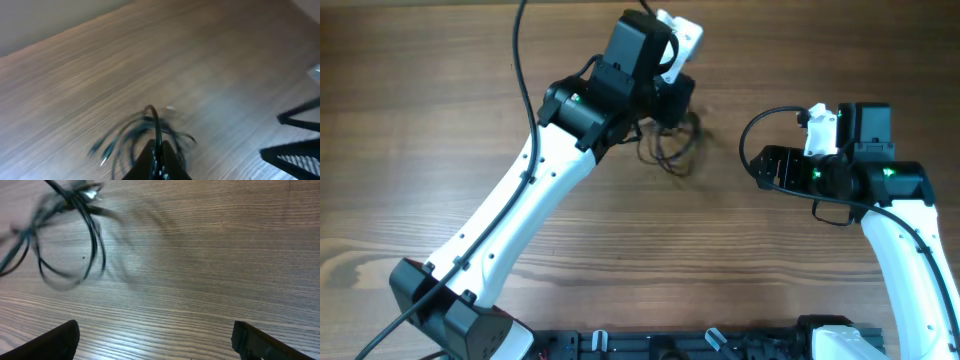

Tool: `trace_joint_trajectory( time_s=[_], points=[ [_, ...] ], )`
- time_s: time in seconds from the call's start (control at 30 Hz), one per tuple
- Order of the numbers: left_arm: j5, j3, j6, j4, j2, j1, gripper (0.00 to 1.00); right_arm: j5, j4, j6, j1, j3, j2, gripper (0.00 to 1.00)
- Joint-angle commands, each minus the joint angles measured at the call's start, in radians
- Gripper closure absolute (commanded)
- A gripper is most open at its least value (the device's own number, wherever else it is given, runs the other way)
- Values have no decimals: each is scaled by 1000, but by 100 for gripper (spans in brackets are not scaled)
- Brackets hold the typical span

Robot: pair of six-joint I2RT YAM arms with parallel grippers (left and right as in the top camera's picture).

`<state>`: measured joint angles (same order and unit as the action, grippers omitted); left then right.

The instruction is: Untangle cables

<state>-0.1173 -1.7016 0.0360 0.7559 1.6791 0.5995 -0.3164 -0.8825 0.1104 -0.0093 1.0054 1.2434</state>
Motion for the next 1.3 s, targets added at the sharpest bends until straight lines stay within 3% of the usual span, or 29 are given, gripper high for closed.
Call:
trace_joint_trajectory(
  time_s=[0.0,0.17,0.27,0.3,0.33,0.37,0.5,0.77,0.97,1.07,1.27],
  points=[
    [106,-6,-48,-26,-13,-16,96,7,3,-14,2,23,-19,0],
    [381,-6,-232,3,-13,-103,96,15,3,-14,2,22,-19,0],
    [307,-6,-287,35,-13,-187,96,15,5,-14,2,22,-19,0],
    [282,-6,-272,55,-13,-203,92,14,8,-14,1,22,-19,0],
    [282,-6,-262,64,-13,-206,76,14,8,-13,2,22,-19,1],
    [283,-6,-248,68,-13,-206,46,14,8,-14,2,22,-19,0],
    [288,-6,-255,71,-13,-219,30,14,7,-13,2,22,-19,0],
    [313,-4,-253,67,117,-363,36,14,6,-3,2,22,-19,0],
    [297,-4,-249,25,331,-379,49,14,-9,1,2,22,-19,0],
    [139,-4,-174,27,380,-371,62,14,-6,1,2,22,-19,0],
    [20,21,-99,34,407,-310,70,14,-4,1,2,22,-19,0]
  ],
)
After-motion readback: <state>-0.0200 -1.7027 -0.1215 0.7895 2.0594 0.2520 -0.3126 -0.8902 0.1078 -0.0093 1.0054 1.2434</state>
